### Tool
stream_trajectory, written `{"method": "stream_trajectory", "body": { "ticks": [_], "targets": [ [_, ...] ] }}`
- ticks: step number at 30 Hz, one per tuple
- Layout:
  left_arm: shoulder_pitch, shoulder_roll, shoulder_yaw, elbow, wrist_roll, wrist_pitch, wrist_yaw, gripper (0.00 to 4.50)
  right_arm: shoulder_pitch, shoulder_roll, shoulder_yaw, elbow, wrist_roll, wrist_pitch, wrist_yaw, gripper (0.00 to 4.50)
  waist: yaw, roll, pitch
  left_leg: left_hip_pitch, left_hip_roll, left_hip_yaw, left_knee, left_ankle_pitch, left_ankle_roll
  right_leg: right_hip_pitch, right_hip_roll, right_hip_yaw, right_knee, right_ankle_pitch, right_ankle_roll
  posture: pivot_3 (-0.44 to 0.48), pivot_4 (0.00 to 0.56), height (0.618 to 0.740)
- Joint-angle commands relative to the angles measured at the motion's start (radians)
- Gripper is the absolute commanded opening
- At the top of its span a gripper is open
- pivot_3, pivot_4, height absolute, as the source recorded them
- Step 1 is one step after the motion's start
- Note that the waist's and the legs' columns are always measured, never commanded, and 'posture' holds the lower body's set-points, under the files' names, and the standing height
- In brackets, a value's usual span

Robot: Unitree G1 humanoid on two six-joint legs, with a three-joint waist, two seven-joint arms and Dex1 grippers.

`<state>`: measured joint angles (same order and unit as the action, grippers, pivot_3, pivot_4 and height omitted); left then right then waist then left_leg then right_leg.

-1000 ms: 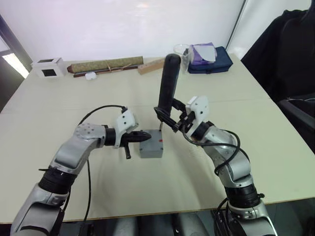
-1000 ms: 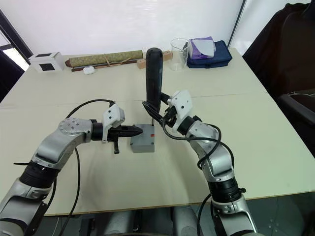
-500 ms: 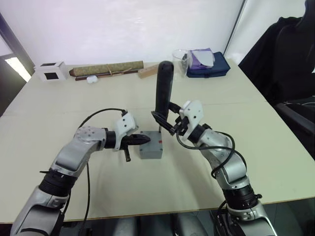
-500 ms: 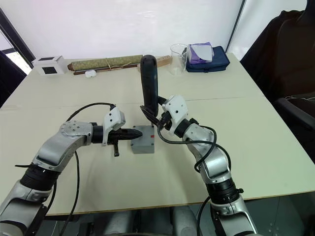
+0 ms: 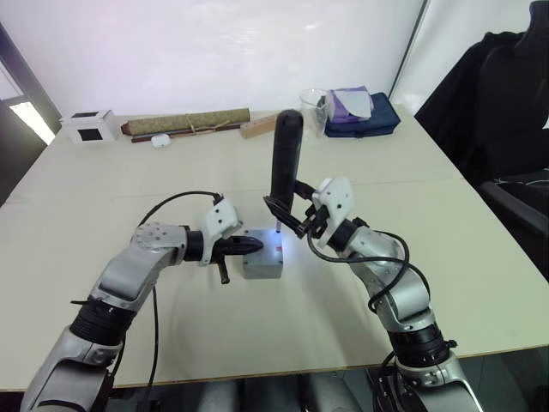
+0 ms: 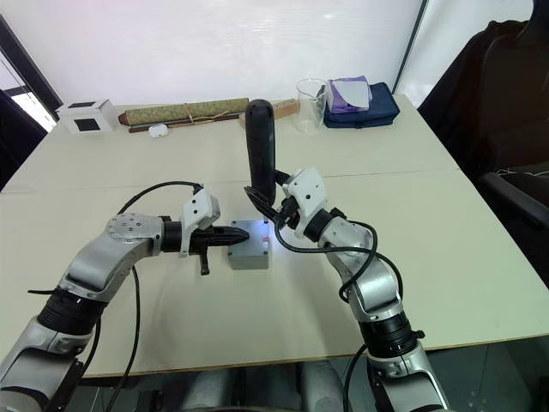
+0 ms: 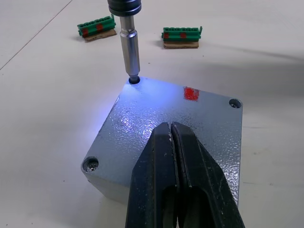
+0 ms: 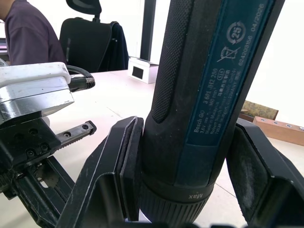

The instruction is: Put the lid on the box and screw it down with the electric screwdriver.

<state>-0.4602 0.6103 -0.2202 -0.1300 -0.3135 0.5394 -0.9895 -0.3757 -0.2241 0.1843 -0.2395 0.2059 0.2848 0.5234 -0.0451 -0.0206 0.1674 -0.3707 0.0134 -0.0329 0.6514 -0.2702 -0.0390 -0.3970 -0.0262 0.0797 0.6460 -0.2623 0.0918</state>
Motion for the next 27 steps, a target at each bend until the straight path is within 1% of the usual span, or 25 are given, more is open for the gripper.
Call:
{"method": "stream_trajectory", "body": {
  "ticks": [1, 7, 10, 13, 14, 15, 16, 17, 18, 19, 20, 21, 23, 25, 27],
  "targets": [
    [0.012, -0.003, -0.01, -0.01, 0.014, 0.0, 0.005, 0.0, 0.036, -0.033, 0.041, 0.059, -0.026, 0.064, 0.026, 2.15, 0.0, 0.0, 0.0, 0.0, 0.0, 0.0, 0.0, 0.0, 0.0, 0.0, 0.0, 0.0, 0.0, 0.0, 0.0, 0.0, 0.15, 0.74],
    [0.022, 0.003, -0.006, -0.006, 0.013, -0.007, -0.002, 0.0, -0.035, -0.066, 0.012, -0.062, 0.03, 0.122, 0.061, 2.15, 0.0, 0.0, 0.0, -0.001, 0.0, 0.0, -0.001, 0.0, 0.0, -0.001, 0.0, 0.0, -0.001, 0.0, 0.0, 0.0, 0.15, 0.74],
    [0.022, 0.005, -0.001, 0.003, 0.012, -0.011, -0.006, 0.0, -0.145, -0.077, -0.065, -0.136, 0.113, 0.202, 0.059, 2.15, 0.0, 0.0, 0.001, -0.003, 0.0, 0.0, -0.001, 0.0, 0.0, -0.003, 0.0, 0.0, -0.001, 0.0, 0.0, 0.0, 0.15, 0.74],
    [0.021, 0.0, 0.005, 0.01, 0.008, -0.009, -0.004, 0.0, -0.239, -0.087, -0.141, -0.166, 0.186, 0.282, 0.039, 2.15, 0.001, 0.001, 0.004, -0.006, 0.0, 0.0, -0.001, 0.0, 0.0, -0.007, 0.0, 0.0, 0.0, 0.0, 0.0, 0.0, 0.15, 0.74],
    [0.021, -0.007, 0.03, 0.015, -0.017, 0.006, -0.001, 0.0, -0.323, -0.105, -0.212, -0.165, 0.256, 0.359, 0.019, 2.15, 0.001, 0.002, 0.004, -0.007, 0.0, 0.0, -0.002, 0.0, 0.0, -0.008, 0.0, 0.0, 0.0, 0.0, 0.0, 0.0, 0.15, 0.74],
    [0.016, -0.02, 0.071, 0.019, -0.054, 0.025, 0.01, 0.0, -0.428, -0.139, -0.313, -0.136, 0.351, 0.479, -0.017, 2.15, 0.001, 0.004, 0.008, -0.008, 0.0, 0.0, -0.002, 0.0, 0.0, -0.009, 0.0, 0.0, 0.0, 0.0, 0.0, 0.0, 0.15, 0.74],
    [0.013, -0.029, 0.1, 0.021, -0.079, 0.038, 0.019, 0.0, -0.5, -0.165, -0.385, -0.113, 0.422, 0.569, -0.045, 2.15, 0.001, 0.006, 0.013, -0.01, 0.0, 0.001, -0.002, 0.0, 0.0, -0.012, -0.001, 0.0, 0.0, 0.001, 0.0, 0.0, 0.15, 0.74],
    [0.01, -0.033, 0.126, 0.016, -0.095, 0.04, 0.025, 0.0, -0.563, -0.211, -0.444, -0.066, 0.484, 0.711, -0.06, 2.15, 0.003, 0.007, 0.017, -0.016, 0.001, 0.0, 0.0, 0.0, 0.0, -0.017, -0.002, 0.001, 0.002, 0.001, 0.0, 0.0, 0.15, 0.74],
    [0.009, -0.04, 0.145, 0.004, -0.102, 0.038, 0.042, 0.0, -0.601, -0.261, -0.473, -0.024, 0.511, 0.849, -0.068, 2.15, 0.007, 0.006, 0.018, -0.022, 0.001, 0.0, 0.002, 0.001, 0.0, -0.023, -0.003, 0.001, 0.004, 0.004, 0.002, 0.0, 0.15, 0.74],
    [0.004, -0.053, 0.176, -0.01, -0.127, 0.048, 0.061, 0.0, -0.629, -0.302, -0.493, 0.015, 0.519, 0.934, -0.082, 2.15, 0.011, 0.004, 0.017, -0.027, 0.001, -0.001, 0.003, 0.001, 0.0, -0.027, -0.002, -0.001, 0.004, 0.005, 0.004, 0.0, 0.15, 0.74],
    [-0.006, -0.063, 0.212, -0.028, -0.171, 0.078, 0.075, 0.0, -0.652, -0.336, -0.518, 0.057, 0.518, 0.985, -0.098, 2.15, 0.015, 0.003, 0.016, -0.028, 0.001, -0.003, 0.002, 0.001, 0.0, -0.028, -0.003, -0.003, 0.004, 0.005, 0.004, 0.0, 0.15, 0.74],
    [-0.016, -0.06, 0.237, -0.046, -0.209, 0.117, 0.077, 0.0, -0.671, -0.371, -0.528, 0.099, 0.504, 1.023, -0.112, 2.15, 0.018, 0.002, 0.016, -0.029, 0.001, -0.003, 0.001, 0.001, 0.0, -0.028, -0.003, -0.004, 0.002, 0.005, 0.003, 0.0, 0.15, 0.74],
    [-0.021, -0.017, 0.273, -0.091, -0.277, 0.175, 0.032, 0.0, -0.681, -0.509, -0.464, 0.2, 0.456, 1.109, -0.085, 2.15, 0.02, 0.002, 0.016, -0.03, 0.001, -0.003, -0.002, 0.001, 0.0, -0.029, -0.003, -0.004, -0.001, 0.004, 0.002, 0.0, 0.15, 0.74],
    [-0.014, 0.02, 0.273, -0.123, -0.296, 0.201, 0.007, 0.0, -0.666, -0.602, -0.388, 0.244, 0.432, 1.15, -0.052, 2.15, 0.022, 0.003, 0.017, -0.037, 0.0, -0.001, -0.002, 0.001, 0.0, -0.037, -0.003, -0.004, -0.001, 0.004, 0.003, 0.0, 0.15, 0.74],
    [0.001, 0.061, 0.26, -0.162, -0.308, 0.212, -0.02, 0.0, -0.644, -0.664, -0.323, 0.286, 0.422, 1.192, -0.023, 2.15, 0.024, 0.009, 0.02, -0.039, -0.001, 0.001, -0.003, 0.0, 0.0, -0.04, -0.003, -0.001, -0.002, 0.004, 0.003, 0.0, 0.15, 0.74]
  ]
}}
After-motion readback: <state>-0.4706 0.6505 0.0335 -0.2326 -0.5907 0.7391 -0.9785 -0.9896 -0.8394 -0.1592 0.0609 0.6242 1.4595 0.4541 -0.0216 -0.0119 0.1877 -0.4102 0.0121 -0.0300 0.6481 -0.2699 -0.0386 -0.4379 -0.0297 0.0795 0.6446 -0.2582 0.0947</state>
